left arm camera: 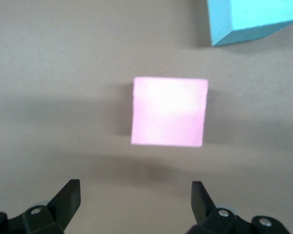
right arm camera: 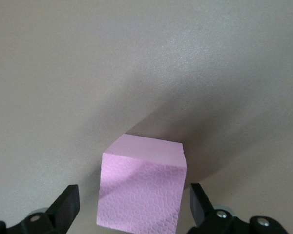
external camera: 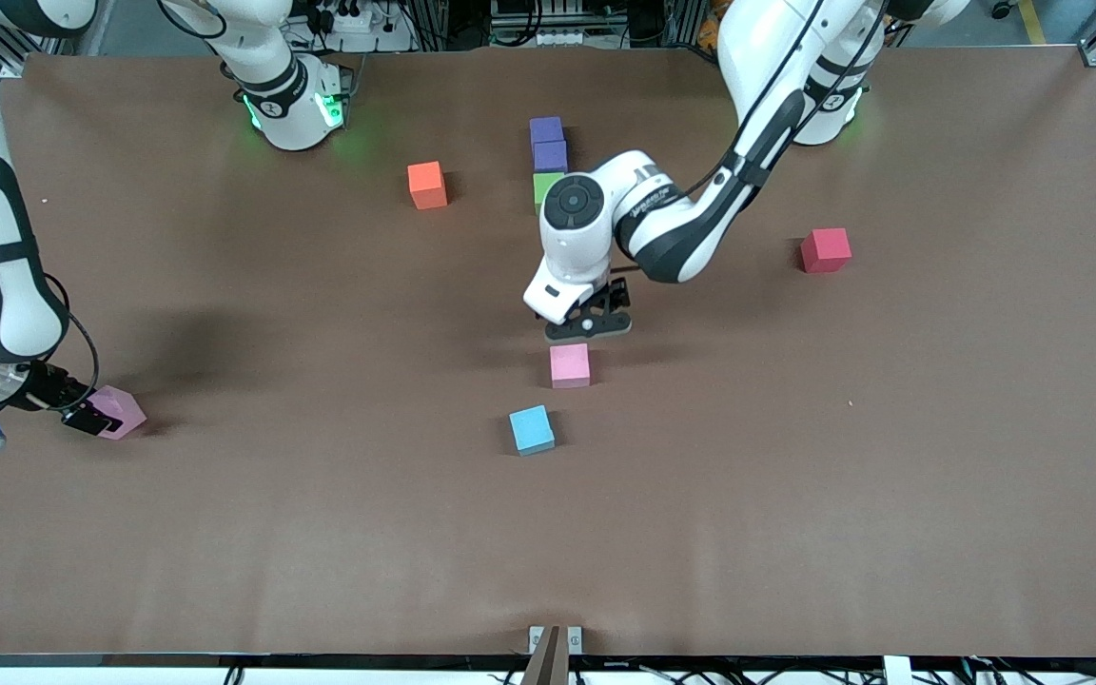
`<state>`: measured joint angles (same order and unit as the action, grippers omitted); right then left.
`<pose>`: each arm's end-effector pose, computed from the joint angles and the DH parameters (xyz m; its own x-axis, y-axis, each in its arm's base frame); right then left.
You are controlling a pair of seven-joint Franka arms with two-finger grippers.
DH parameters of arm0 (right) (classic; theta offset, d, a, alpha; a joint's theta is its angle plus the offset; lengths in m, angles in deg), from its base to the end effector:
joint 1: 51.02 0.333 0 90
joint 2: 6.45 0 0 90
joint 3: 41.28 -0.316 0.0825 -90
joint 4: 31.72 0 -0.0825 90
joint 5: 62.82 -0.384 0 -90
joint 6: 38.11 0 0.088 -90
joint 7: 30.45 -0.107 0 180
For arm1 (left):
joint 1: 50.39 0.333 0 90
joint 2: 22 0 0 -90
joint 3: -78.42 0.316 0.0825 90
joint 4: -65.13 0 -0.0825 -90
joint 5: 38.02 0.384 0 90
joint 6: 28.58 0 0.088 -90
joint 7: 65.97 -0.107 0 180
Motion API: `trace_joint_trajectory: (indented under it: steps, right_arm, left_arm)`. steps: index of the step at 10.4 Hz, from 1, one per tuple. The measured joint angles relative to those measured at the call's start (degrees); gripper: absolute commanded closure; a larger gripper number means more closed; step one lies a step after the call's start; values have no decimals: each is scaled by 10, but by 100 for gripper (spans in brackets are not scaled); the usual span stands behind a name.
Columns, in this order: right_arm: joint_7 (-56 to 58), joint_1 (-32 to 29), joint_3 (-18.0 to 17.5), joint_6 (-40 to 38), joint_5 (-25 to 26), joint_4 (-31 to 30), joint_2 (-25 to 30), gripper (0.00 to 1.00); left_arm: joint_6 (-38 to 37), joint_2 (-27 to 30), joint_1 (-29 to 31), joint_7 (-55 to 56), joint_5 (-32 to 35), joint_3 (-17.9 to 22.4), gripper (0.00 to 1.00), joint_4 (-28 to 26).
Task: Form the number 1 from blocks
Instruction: 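Grasp the second pink cube with the left gripper, then place pink below green with the left gripper while the right gripper carries pink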
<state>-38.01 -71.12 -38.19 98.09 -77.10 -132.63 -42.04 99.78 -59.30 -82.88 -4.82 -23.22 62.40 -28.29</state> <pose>0.6115 -0.2560 0.2134 0.7612 -0.6477 -0.0325 -0.6453 -0.7516 -0.1363 0.4787 -0.4940 0.2496 0.9935 0.1115 0.0230 0.1121 -0.9934 -0.0252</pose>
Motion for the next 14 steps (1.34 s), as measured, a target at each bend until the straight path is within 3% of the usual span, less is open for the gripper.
trace_joint_trajectory:
  steps: [4,8,11,14]
  right_arm:
    - [14,0,7,0,0,0,-6,0]
    - [15,4,7,0,-1,0,-11,16]
    - [15,5,7,0,-1,0,-13,43]
    - [18,6,8,0,-1,2,-13,43]
  left_arm:
    - [33,-39,0,-42,18,18,0,36]
    - [41,-63,-2,-56,18,24,0,67]
    - [48,-72,-5,-56,18,24,0,76]
    - [55,-85,-8,-56,18,25,0,80]
